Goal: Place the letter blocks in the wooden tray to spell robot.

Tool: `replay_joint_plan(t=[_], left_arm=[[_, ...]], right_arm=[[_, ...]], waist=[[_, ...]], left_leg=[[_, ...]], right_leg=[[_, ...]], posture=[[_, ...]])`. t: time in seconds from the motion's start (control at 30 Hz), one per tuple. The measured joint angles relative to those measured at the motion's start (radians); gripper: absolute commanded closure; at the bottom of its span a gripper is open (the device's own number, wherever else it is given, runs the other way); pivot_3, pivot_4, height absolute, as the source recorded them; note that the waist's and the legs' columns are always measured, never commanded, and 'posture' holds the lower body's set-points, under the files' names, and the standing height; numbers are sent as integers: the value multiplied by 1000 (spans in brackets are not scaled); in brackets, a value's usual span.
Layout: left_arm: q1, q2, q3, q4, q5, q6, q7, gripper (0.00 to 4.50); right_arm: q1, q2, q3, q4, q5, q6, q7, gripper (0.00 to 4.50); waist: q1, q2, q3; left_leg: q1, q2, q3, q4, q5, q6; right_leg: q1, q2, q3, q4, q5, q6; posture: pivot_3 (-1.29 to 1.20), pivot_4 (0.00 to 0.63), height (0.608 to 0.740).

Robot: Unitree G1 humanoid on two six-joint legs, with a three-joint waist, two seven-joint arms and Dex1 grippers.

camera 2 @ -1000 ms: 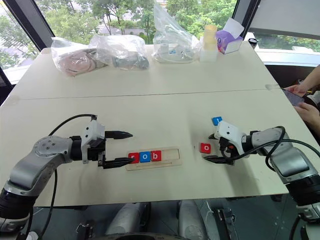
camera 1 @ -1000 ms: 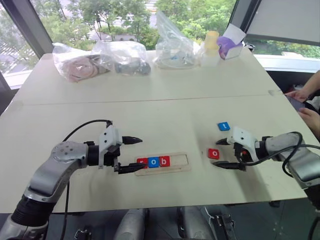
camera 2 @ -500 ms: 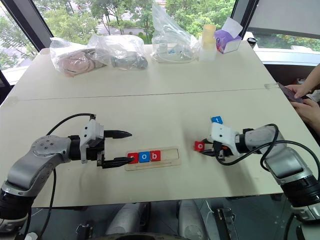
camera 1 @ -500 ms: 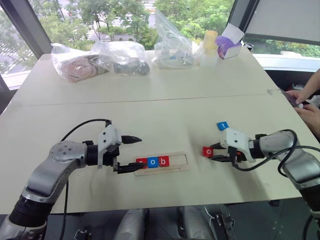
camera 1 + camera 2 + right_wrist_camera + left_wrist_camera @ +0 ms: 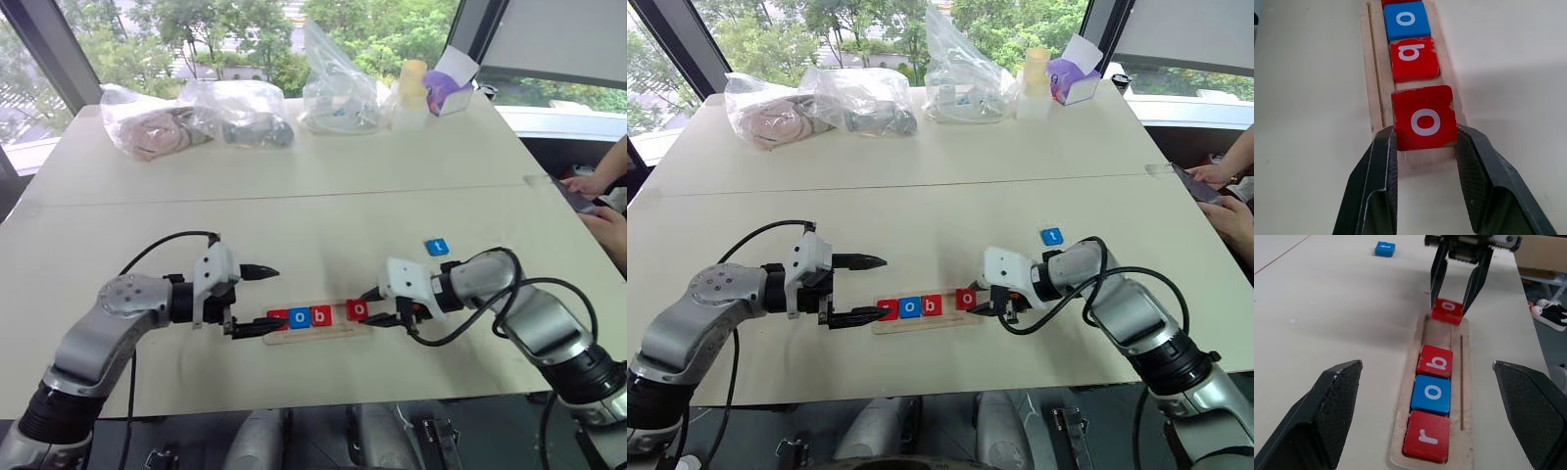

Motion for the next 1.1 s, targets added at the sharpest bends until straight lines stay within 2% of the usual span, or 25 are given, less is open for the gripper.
replay_joint_plan(t=[0.2,0.6,0.8,0.83,1.1], left_arm=[[8,0,0,-11,-5,16,16,0],[8,1,0,-12,-11,18,25,0],[8,0,0,-12,-11,18,25,0],[8,1,0,-12,-11,18,25,0],[13,0,0,-12,-11,18,25,0]], right_arm=[[-15,37,29,25,-13,1,-9,3401],[-15,42,47,34,-35,3,-8,3401],[-17,65,48,34,-35,10,-9,352],[-18,67,49,34,-35,14,-9,84],[-36,72,37,32,-31,25,-26,84]], waist=[[2,0,0],[1,0,0],[1,0,0],[1,0,0],[1,0,0]], left_leg=[[0,0,0,0,0,0],[0,0,0,0,0,0],[0,0,0,0,0,0],[0,0,0,0,0,0],[0,0,0,0,0,0]], right_leg=[[0,0,0,0,0,0],[0,1,0,0,0,0],[0,1,0,0,0,0],[0,1,0,0,0,0],[0,1,0,0,0,0]], posture=[[0,150,740],[0,150,740],[0,150,740],[0,150,740],[0,150,740]])
